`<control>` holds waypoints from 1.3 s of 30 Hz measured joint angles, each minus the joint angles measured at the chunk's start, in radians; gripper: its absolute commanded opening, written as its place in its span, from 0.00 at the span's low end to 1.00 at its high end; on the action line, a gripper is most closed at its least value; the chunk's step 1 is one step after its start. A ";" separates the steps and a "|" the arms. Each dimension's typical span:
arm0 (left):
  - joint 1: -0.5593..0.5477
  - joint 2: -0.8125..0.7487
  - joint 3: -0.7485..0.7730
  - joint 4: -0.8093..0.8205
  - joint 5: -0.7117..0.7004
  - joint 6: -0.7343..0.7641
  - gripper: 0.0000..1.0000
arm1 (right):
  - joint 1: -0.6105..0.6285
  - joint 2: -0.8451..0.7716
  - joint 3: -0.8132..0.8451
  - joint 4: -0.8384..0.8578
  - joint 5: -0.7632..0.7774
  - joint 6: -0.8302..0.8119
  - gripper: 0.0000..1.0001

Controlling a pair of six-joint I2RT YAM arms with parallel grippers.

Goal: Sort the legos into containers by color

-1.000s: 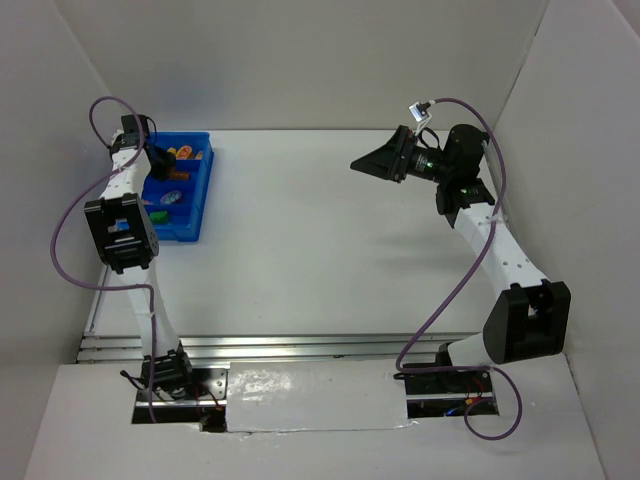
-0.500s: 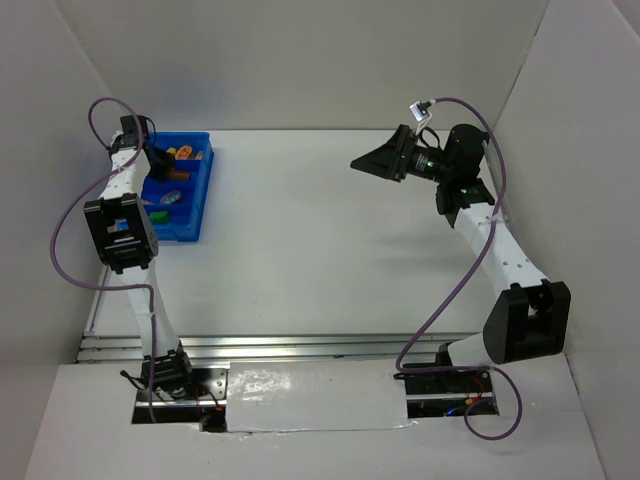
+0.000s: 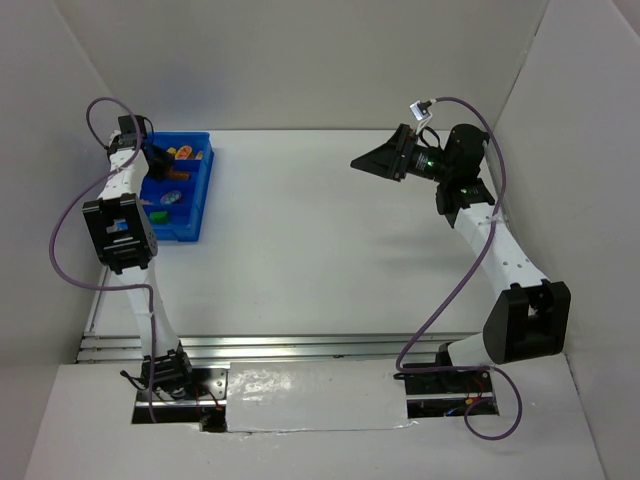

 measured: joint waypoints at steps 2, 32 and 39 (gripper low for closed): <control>0.000 0.000 0.000 0.006 0.006 0.002 0.60 | 0.000 0.000 0.000 0.000 0.000 0.000 1.00; -0.167 -0.615 -0.144 -0.130 -0.043 0.416 1.00 | 0.000 0.080 0.402 -0.629 0.532 -0.241 1.00; -0.392 -0.868 -0.268 -0.240 -0.173 0.511 0.99 | 0.045 -0.101 0.402 -0.858 0.822 -0.320 1.00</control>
